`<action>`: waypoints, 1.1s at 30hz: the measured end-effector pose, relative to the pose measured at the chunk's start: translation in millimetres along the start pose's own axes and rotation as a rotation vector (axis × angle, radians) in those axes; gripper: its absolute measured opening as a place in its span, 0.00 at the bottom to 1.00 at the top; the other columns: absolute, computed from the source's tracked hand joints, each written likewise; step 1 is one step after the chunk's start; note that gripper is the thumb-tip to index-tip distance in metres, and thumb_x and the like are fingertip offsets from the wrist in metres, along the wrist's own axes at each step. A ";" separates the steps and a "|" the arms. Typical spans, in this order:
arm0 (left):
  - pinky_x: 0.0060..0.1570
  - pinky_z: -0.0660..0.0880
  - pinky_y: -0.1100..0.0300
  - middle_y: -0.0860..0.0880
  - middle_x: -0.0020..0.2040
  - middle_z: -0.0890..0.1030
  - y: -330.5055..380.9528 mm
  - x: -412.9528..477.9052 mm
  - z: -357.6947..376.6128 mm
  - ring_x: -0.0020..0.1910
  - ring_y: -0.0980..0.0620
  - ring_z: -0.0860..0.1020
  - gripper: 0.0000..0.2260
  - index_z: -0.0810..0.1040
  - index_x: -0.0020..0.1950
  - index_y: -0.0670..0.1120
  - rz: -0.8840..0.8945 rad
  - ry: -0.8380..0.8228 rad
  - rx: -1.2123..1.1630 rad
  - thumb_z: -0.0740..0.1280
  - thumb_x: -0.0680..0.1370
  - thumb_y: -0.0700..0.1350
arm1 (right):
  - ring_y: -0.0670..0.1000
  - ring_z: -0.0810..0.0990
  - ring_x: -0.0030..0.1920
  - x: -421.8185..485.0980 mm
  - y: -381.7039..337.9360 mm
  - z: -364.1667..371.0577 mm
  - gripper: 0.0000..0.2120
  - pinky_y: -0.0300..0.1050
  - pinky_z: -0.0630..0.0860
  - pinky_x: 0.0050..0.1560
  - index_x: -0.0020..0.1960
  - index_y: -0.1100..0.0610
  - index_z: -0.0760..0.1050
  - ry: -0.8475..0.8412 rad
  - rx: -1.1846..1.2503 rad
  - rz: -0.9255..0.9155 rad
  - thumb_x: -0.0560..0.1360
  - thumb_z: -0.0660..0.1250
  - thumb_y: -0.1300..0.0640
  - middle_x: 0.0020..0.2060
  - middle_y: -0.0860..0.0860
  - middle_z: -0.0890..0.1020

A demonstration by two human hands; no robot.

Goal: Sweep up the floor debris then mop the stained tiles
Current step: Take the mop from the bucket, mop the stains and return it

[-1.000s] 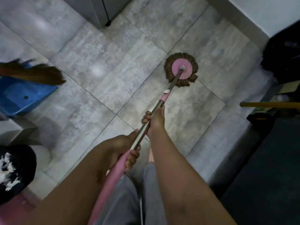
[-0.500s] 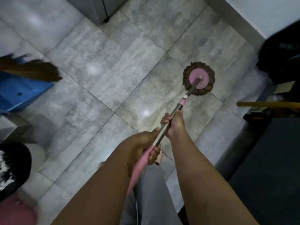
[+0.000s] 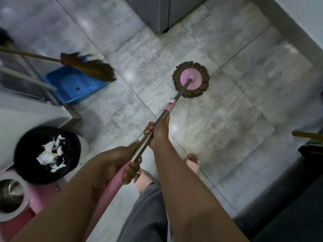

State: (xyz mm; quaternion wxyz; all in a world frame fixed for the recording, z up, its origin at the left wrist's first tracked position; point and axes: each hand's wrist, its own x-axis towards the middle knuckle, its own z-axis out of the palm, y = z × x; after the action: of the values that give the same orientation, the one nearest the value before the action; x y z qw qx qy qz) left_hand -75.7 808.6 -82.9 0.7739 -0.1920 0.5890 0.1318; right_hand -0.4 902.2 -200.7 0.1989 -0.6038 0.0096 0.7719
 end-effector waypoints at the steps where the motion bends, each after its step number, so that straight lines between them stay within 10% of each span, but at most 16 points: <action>1: 0.21 0.61 0.69 0.49 0.24 0.64 3.6 -0.9 -1.8 0.18 0.53 0.62 0.26 0.69 0.35 0.44 -0.003 0.001 0.006 0.57 0.78 0.66 | 0.46 0.65 0.20 1.1 -1.6 3.5 0.20 0.36 0.64 0.22 0.72 0.34 0.60 -0.002 0.000 0.003 0.80 0.55 0.39 0.25 0.48 0.67; 21: 0.19 0.62 0.72 0.49 0.19 0.67 265.0 77.4 232.6 0.14 0.54 0.63 0.28 0.67 0.34 0.45 0.065 -0.125 0.151 0.52 0.79 0.67 | 0.43 0.63 0.18 117.6 -344.9 -37.6 0.17 0.32 0.62 0.18 0.73 0.38 0.61 0.159 0.084 -0.151 0.84 0.53 0.46 0.28 0.48 0.65; 33: 0.19 0.63 0.70 0.50 0.22 0.68 218.4 42.2 129.5 0.16 0.54 0.65 0.30 0.73 0.30 0.43 0.098 -0.129 0.018 0.55 0.79 0.65 | 0.44 0.63 0.19 95.6 -246.2 30.6 0.18 0.33 0.62 0.19 0.72 0.38 0.61 0.106 -0.075 -0.109 0.82 0.54 0.41 0.24 0.48 0.65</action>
State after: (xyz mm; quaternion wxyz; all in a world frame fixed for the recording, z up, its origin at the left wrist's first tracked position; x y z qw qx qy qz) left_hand -46.7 1060.9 -124.3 0.8046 -0.1468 0.5477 0.1763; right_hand 31.3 1164.9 -226.4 0.2172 -0.6506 -0.0416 0.7265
